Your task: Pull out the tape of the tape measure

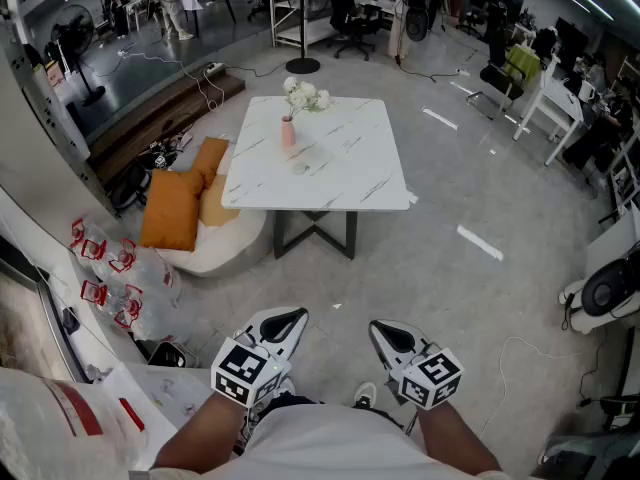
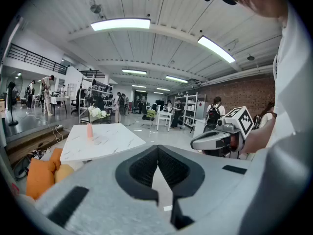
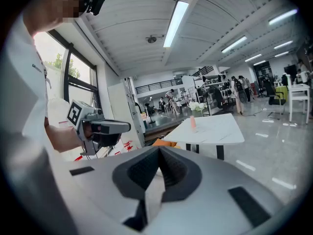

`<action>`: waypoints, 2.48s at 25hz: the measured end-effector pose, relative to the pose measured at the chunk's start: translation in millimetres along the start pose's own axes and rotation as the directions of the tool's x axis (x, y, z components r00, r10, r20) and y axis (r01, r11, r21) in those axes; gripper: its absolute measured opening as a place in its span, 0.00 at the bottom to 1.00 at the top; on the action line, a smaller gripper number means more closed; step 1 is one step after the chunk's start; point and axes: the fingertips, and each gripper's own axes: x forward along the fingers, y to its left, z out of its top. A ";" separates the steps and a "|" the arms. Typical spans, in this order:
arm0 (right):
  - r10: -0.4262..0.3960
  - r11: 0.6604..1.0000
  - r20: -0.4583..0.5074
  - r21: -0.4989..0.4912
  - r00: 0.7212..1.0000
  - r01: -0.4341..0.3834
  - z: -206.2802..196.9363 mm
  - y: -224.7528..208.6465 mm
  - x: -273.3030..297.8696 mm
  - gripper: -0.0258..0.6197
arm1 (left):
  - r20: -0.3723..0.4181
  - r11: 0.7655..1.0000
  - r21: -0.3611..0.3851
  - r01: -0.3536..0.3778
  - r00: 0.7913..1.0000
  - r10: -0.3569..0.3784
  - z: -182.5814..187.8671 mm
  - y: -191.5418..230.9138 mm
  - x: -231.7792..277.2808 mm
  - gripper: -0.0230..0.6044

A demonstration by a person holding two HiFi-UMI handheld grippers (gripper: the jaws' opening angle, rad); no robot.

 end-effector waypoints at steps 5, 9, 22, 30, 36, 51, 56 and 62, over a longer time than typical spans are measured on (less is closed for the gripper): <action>0.003 1.000 -0.004 -0.003 1.000 -0.003 -1.3 1.6 -0.6 0.04 | 0.002 1.000 0.002 0.000 1.000 0.000 0.0 -1.9 -0.6 0.05; 0.005 1.000 -0.011 -0.009 1.000 -0.005 -1.1 1.6 -1.2 0.04 | 0.001 1.000 0.002 -0.002 1.000 0.002 1.9 -2.7 0.2 0.05; 0.028 0.998 0.026 0.049 0.999 -0.029 -5.3 4.0 -0.5 0.05 | 0.006 1.000 0.000 0.009 1.000 -0.009 0.3 -13.6 5.8 0.05; 0.089 0.996 0.000 0.022 0.996 -0.089 -11.6 -9.6 -10.7 0.05 | -0.017 0.997 -0.039 -0.062 0.998 0.062 -7.2 -24.3 23.3 0.05; 0.129 0.992 -0.022 0.013 0.991 -0.129 -21.4 -38.6 -36.2 0.05 | -0.042 0.996 -0.035 -0.077 0.996 0.076 -17.5 -61.8 58.8 0.05; 0.180 0.983 -0.034 0.039 0.983 -0.179 -29.0 -85.7 -59.5 0.05 | -0.063 0.991 -0.068 -0.116 0.992 0.112 -20.2 -96.0 102.0 0.05; 0.178 0.983 -0.044 0.051 0.983 -0.175 -26.5 -95.3 -25.9 0.05 | -0.052 0.987 -0.092 -0.128 0.991 0.124 -20.7 -60.6 110.9 0.05; 0.151 0.988 -0.059 0.041 0.987 -0.149 4.4 -114.1 44.5 0.05 | -0.061 0.990 -0.076 -0.117 0.992 0.113 -1.7 18.1 133.8 0.05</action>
